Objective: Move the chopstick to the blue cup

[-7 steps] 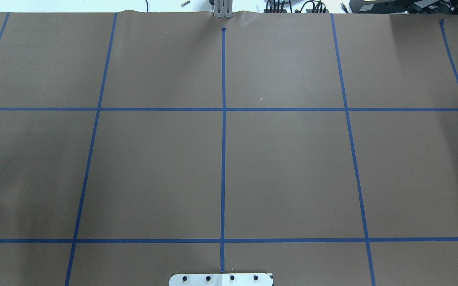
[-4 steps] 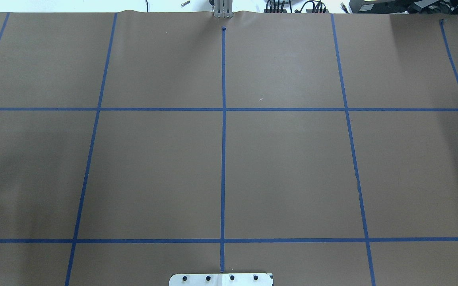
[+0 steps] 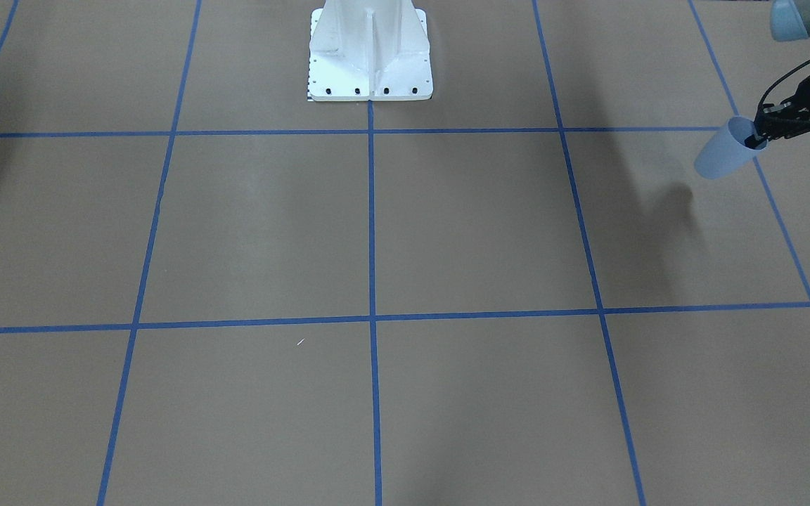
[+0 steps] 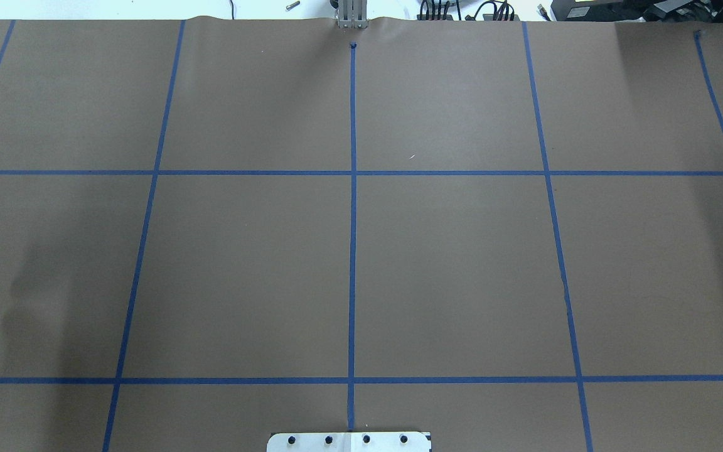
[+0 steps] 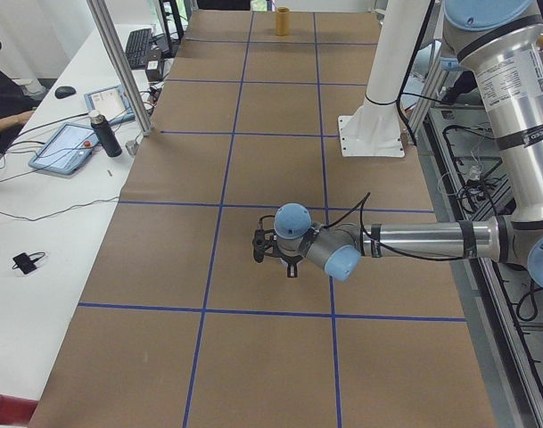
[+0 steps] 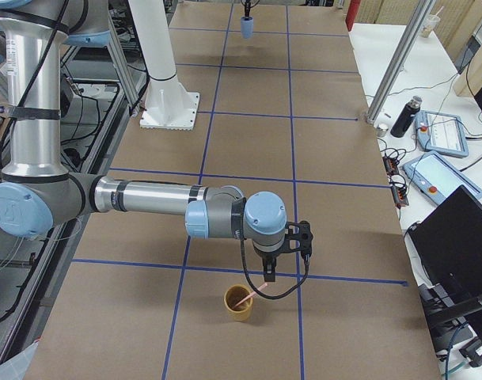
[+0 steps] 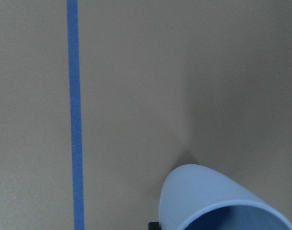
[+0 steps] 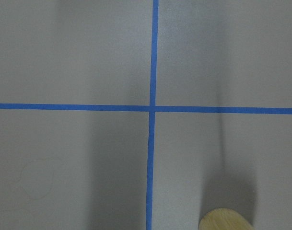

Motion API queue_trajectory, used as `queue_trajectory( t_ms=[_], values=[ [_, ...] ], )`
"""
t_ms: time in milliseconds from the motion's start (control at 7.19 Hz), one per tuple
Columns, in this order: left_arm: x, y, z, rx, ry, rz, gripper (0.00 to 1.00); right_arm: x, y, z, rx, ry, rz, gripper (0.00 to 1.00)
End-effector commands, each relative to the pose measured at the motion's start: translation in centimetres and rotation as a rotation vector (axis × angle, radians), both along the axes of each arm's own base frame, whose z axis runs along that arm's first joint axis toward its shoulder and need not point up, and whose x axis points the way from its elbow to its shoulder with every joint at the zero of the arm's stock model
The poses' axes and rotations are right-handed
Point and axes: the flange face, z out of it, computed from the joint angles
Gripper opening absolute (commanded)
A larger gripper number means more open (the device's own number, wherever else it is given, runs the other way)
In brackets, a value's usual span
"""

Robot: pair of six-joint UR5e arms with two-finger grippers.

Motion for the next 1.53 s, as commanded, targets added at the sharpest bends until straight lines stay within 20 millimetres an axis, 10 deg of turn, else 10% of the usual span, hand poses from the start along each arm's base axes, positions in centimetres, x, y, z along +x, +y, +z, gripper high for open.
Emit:
queue_trajectory(
  t_ms=[0,278,696,1392],
  values=[
    [2.4,-6.2,-8.0,-0.072,0.029,-0.083,0.00,0.1,0.1,0.0,0.003,-0.005,-0.002,1.00],
    [9.0,-14.2,-19.0,-0.162,0.038,-0.109,0.00,0.1,0.1,0.0,0.007,-0.005,-0.005,1.00],
    [29.6,-16.8,-34.0,-0.325,0.011,-0.152,0.00,0.1,1.0,-0.6,0.008,0.013,0.005,1.00],
    [40.6,-20.4,-43.9,-0.314,-0.059,-0.211,0.00,0.1,1.0,-0.9,0.010,0.013,0.005,1.00]
  ],
)
